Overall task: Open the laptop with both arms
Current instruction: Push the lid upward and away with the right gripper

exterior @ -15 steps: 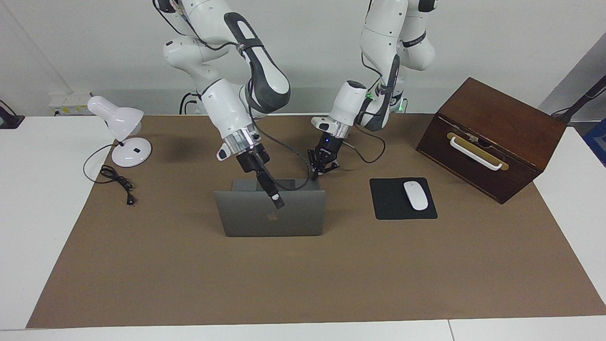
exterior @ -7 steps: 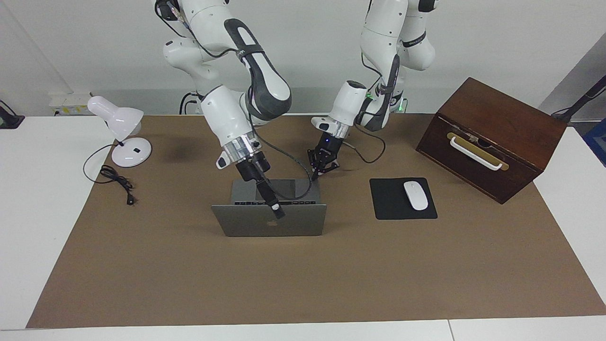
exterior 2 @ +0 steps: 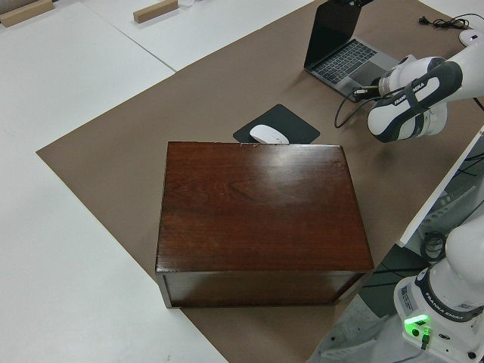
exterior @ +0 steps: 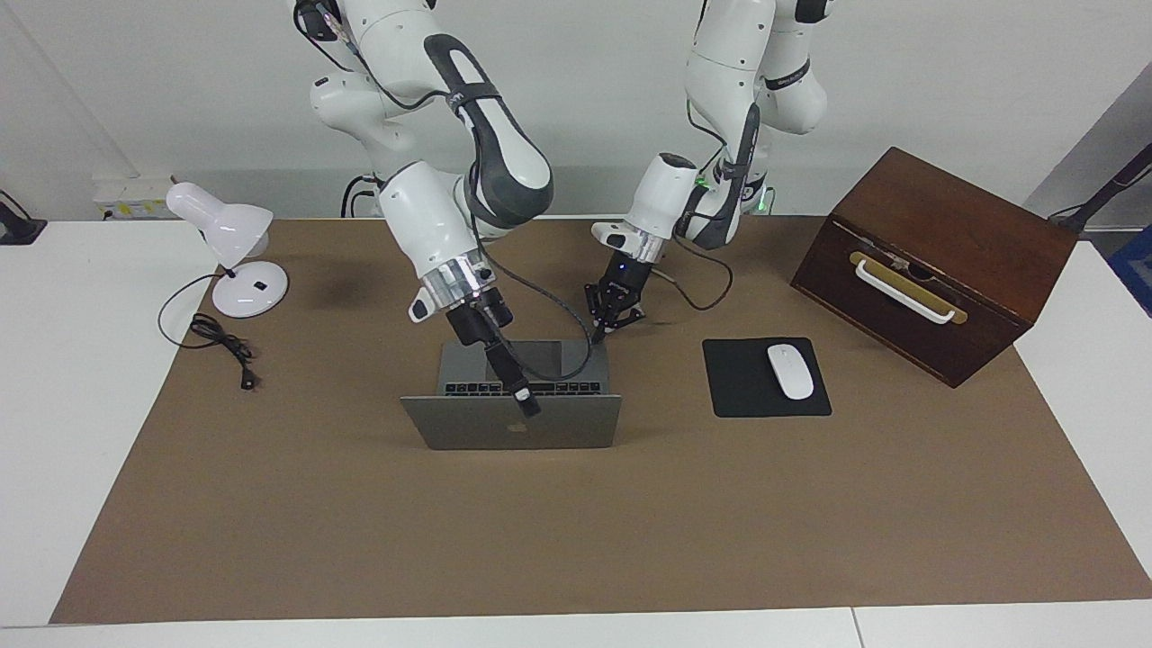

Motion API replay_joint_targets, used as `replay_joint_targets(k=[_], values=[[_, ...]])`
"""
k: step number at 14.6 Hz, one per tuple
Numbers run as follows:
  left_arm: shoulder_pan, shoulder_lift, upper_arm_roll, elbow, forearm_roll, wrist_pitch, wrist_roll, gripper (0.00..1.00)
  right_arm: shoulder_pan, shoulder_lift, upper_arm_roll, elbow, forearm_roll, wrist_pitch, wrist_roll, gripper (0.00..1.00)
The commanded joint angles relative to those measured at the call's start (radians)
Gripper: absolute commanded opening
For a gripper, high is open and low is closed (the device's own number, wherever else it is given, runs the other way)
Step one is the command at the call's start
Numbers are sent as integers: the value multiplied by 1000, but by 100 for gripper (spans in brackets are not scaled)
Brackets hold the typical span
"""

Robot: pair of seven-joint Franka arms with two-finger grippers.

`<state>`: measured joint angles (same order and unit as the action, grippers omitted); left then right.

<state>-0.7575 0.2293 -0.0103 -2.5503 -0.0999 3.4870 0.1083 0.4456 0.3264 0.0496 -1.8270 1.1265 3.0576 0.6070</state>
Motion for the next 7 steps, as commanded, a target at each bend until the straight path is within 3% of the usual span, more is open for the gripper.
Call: replay_joint_targets(k=[1,7], values=[[-23,110,15,70,-14,18,7,0,21,-23,6,-4,38,-1,-40,100],[-23,102,13,71,-40,18,5,0,53,-157,3,-6,30,6,-67,100]])
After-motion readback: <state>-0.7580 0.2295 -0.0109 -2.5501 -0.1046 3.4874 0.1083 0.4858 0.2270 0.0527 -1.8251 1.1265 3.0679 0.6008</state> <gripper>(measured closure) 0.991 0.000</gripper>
